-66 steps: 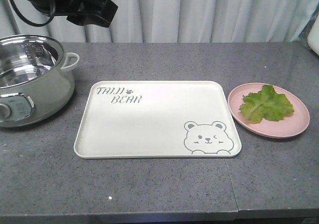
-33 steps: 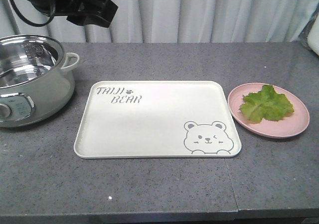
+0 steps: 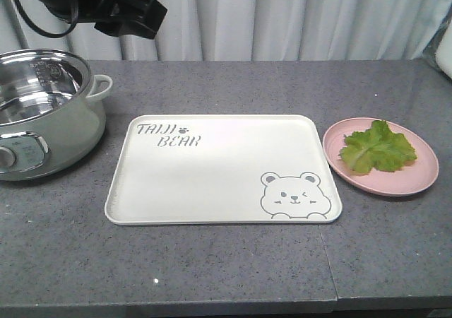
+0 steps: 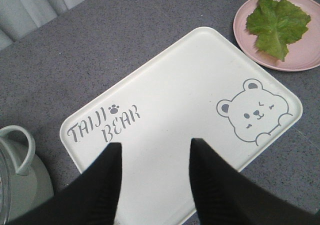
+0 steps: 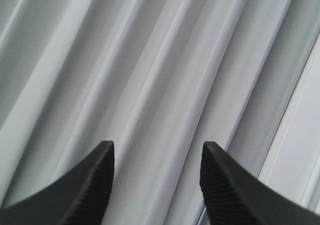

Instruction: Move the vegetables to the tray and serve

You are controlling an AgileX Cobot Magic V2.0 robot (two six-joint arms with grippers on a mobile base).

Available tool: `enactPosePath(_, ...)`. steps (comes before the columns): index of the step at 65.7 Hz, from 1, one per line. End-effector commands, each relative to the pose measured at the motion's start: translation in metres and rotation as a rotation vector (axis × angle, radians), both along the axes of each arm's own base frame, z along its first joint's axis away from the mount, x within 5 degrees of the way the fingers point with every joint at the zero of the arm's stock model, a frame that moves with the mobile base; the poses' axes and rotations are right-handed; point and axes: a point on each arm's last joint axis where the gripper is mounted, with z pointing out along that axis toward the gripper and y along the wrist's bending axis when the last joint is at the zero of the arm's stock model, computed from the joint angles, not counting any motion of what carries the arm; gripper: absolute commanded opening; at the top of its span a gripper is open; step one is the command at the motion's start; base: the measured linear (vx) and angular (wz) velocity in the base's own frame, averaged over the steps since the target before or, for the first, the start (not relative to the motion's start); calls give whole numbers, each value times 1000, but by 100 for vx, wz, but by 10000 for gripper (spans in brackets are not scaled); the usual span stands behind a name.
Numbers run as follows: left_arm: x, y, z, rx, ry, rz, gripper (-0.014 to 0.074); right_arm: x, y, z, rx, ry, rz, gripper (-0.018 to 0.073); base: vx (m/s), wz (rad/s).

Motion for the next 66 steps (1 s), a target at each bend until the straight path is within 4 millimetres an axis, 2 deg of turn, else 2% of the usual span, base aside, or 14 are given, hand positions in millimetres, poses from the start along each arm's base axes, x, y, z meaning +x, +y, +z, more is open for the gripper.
enactPosePath(1, -12, 6, 19, -51, -69, 0, 302, -8, -2, 18, 118, -139, 11, 380, 0, 0)
enactPosePath(5, -12, 6, 19, -51, -69, 0, 302, -10, -7, 21, 166, -181, -18, 380, 0, 0)
enactPosePath(11, -12, 6, 19, -51, -69, 0, 302, -10, -10, 21, 147, -177, -62, 380, 0, 0)
enactPosePath(20, -12, 6, 19, -51, -69, 0, 302, -3, -9, 9, 82, -34, -94, 380, 0, 0)
enactPosePath(33, -12, 6, 19, -51, -69, 0, 302, 8, -17, -12, 251, 224, -99, 380, 0, 0)
enactPosePath(41, -12, 6, 19, -51, -69, 0, 302, 22, -21, -22, 381, 406, -43, 380, 0, 0)
enactPosePath(46, -12, 6, 19, -51, -69, 0, 302, 31, -25, -22, 540, 446, 45, 380, 0, 0)
enactPosePath(53, -12, 6, 19, -51, -69, 0, 302, 45, -28, -28, 671, 516, 146, 380, 0, 0)
enactPosePath(66, -12, 6, 19, -51, -69, 0, 302, 71, -40, -54, 723, 645, 232, 370, 0, 0)
